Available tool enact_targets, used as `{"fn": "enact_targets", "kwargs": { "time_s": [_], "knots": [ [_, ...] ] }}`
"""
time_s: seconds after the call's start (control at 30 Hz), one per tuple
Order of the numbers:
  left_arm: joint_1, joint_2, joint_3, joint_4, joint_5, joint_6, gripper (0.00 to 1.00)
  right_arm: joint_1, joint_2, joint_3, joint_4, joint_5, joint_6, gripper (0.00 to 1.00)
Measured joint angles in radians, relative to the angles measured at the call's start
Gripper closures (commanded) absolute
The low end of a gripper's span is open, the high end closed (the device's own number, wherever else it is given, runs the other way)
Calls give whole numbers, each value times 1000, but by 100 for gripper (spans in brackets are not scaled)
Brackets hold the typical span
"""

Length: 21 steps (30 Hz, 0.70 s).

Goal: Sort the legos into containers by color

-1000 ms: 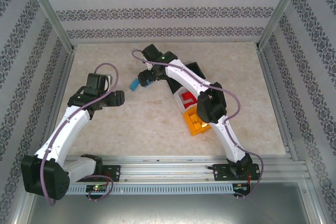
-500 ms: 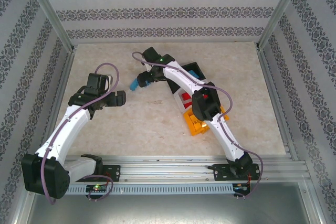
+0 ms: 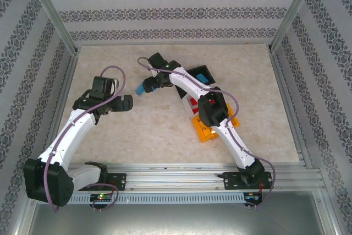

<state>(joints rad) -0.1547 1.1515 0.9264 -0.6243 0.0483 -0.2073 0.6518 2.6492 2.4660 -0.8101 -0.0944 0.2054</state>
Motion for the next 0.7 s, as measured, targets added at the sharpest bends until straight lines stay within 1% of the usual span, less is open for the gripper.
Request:
{"fn": "enact_targets", "kwargs": {
  "time_s": [0.37, 0.53, 0.6, 0.7],
  "knots": [
    [0, 9, 0, 10, 4, 0, 0, -15, 38, 41, 19, -7, 26, 10],
    [0, 17, 0, 10, 8, 0, 0, -28, 58, 67, 25, -65, 47, 14],
    [0, 17, 0, 11, 11, 0, 0, -31, 69, 87, 17, -74, 51, 19],
    [0, 18, 0, 12, 15, 0, 0, -33, 71, 89, 14, -79, 57, 18]
  ]
}}
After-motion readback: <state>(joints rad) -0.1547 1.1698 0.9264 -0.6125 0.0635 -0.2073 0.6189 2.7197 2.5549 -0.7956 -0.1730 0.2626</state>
